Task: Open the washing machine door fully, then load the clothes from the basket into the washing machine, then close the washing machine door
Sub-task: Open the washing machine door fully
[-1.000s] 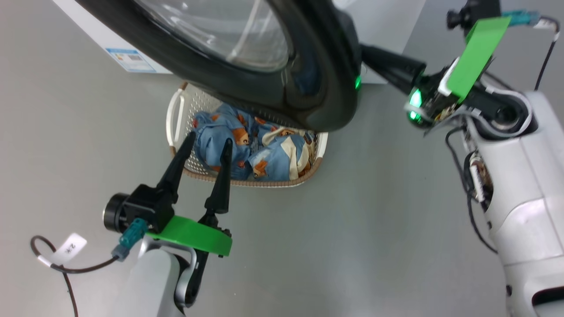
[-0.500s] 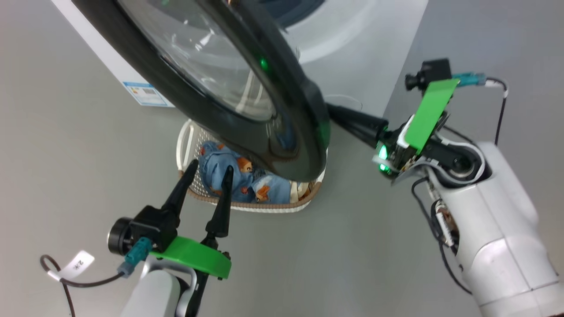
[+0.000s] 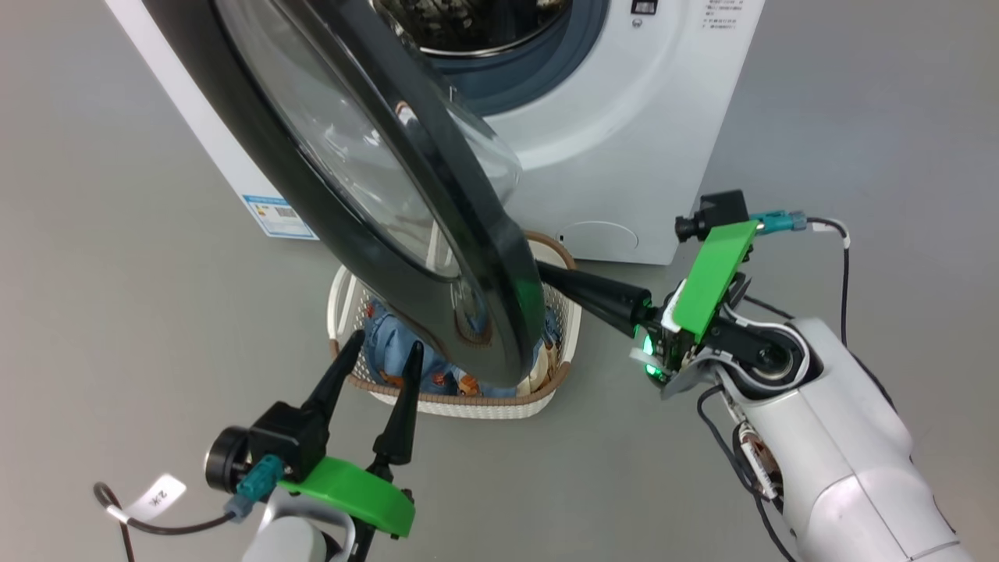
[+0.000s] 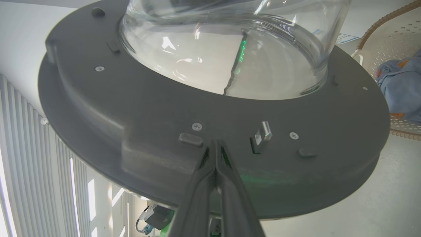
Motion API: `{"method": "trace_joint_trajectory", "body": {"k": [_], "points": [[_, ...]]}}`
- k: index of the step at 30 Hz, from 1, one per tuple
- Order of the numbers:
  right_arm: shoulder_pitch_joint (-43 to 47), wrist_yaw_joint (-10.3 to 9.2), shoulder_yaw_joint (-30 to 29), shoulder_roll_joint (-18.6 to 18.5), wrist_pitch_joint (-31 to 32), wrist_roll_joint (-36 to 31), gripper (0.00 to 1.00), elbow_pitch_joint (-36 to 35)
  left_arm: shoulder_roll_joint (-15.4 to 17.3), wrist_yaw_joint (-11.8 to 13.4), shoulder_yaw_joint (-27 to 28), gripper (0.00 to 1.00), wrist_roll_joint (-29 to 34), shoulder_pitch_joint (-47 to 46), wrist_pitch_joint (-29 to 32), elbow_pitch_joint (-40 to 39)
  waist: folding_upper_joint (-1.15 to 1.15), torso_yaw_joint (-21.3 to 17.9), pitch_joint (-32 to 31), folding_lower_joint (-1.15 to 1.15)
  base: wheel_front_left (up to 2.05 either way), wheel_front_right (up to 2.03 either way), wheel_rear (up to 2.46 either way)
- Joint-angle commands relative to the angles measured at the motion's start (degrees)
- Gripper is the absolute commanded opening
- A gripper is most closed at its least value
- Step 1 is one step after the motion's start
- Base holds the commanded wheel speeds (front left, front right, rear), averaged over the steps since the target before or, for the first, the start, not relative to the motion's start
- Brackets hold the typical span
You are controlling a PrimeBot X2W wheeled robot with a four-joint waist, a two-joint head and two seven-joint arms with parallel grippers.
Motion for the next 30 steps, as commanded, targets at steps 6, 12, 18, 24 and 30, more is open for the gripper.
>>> {"method": "trace_joint_trajectory", "body": {"k": [6, 12, 18, 24, 30], "points": [[1.8, 0.10, 3.1, 1.8, -1.3, 1.3, 0.00, -0.5, 1.0, -0.6, 1.4, 1.00, 0.6, 1.0, -0.5, -0.6, 0.00, 0.2, -1.8, 0.00, 0.00, 0.00, 0.00], [1.2, 0.10, 3.6, 1.8, -1.8, 1.5, 0.00, 0.2, 1.0, -0.7, 1.4, 1.00, 0.6, 1.2, -0.5, -0.6, 0.00, 0.1, -1.9, 0.00, 0.00, 0.00, 0.00], [0.9, 0.10, 3.2, 1.7, -2.7, 1.7, 0.00, 0.3, 1.0, -0.8, 1.6, 1.00, 0.5, 1.2, -0.5, -0.7, 0.00, -0.2, -1.9, 0.00, 0.00, 0.00, 0.00], [0.9, 0.10, 1.3, 1.0, -4.4, 2.5, 0.00, -0.6, 1.0, -0.8, 2.0, 1.00, 0.6, 1.2, -0.5, -0.7, 0.00, -0.6, -1.8, 0.00, 0.00, 0.00, 0.00], [1.9, 0.10, -1.6, -0.6, -6.3, 3.9, 0.00, -2.7, 1.0, -0.8, 2.4, 1.00, 1.0, 1.0, -0.5, -0.7, 0.00, -1.2, -1.7, 0.00, 0.00, 0.00, 0.00]]}}
